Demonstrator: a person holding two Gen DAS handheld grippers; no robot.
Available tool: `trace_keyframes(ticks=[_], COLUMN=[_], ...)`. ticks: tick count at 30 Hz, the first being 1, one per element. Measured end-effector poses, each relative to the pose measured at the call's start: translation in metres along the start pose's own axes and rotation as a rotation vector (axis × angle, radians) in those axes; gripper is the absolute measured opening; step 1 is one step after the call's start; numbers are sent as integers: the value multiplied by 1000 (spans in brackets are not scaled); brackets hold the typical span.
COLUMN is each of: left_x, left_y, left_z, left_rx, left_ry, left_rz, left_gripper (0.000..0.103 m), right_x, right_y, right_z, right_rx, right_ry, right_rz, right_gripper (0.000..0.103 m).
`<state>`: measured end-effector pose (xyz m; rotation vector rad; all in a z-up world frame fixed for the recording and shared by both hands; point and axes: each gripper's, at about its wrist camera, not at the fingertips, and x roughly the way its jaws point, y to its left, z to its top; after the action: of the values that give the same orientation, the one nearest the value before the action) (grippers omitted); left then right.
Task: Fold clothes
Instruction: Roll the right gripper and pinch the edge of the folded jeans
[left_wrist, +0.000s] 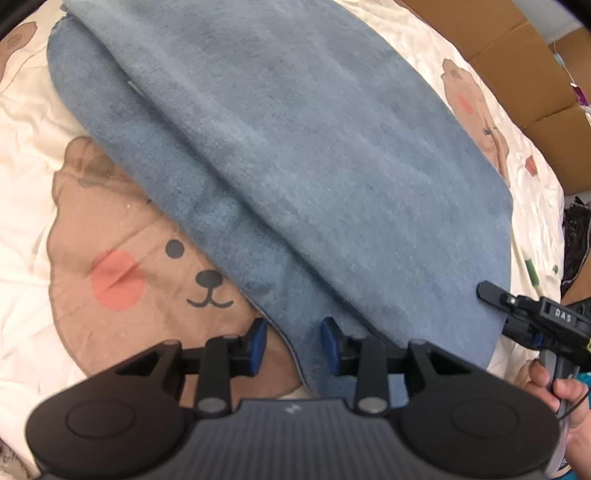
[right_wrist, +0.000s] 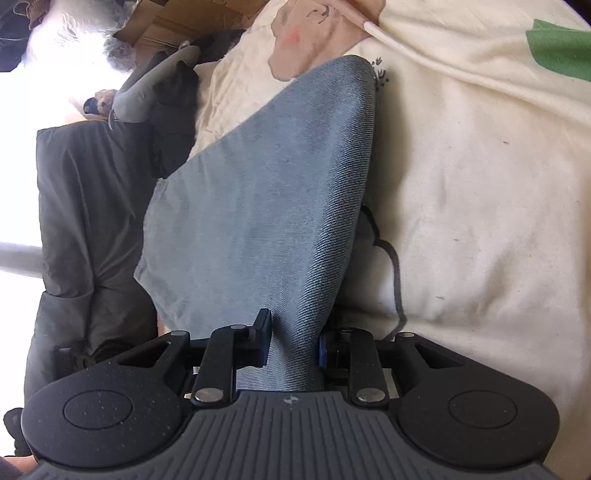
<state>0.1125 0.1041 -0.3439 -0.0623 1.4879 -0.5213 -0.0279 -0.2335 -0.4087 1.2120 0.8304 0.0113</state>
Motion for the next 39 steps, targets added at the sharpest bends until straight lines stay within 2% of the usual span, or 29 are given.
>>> trace_keyframes(ticks=[4, 9, 16, 21, 27, 34, 39], left_x=[4, 8, 12, -6, -19, -25, -22], left_y=[3, 4, -9, -31, -61, -101, -116], left_z=[5, 12, 18, 26, 32, 43, 56], left_rx=[-46, -100, -82, 23, 140, 275, 309], left_ry=[0, -3, 9, 2, 5, -16, -32], left_rz=[-9, -13, -9, 26, 27, -29, -61], left_gripper=[36, 40, 40, 40, 40, 40, 41], right_x=[6, 3, -14, -26, -43, -73, -99], right_y=[-6, -2, 7, 8, 8, 1, -11], right_z=[0, 0, 9, 15, 29, 50, 60], right_rx=[73, 101, 99, 113, 96, 91, 93], right_ry=[-12, -23, -52, -71, -117, -179, -198], right_rz=[6, 2, 64, 97, 89, 54, 19], right_gripper=[25, 12, 8, 5, 5, 5, 5])
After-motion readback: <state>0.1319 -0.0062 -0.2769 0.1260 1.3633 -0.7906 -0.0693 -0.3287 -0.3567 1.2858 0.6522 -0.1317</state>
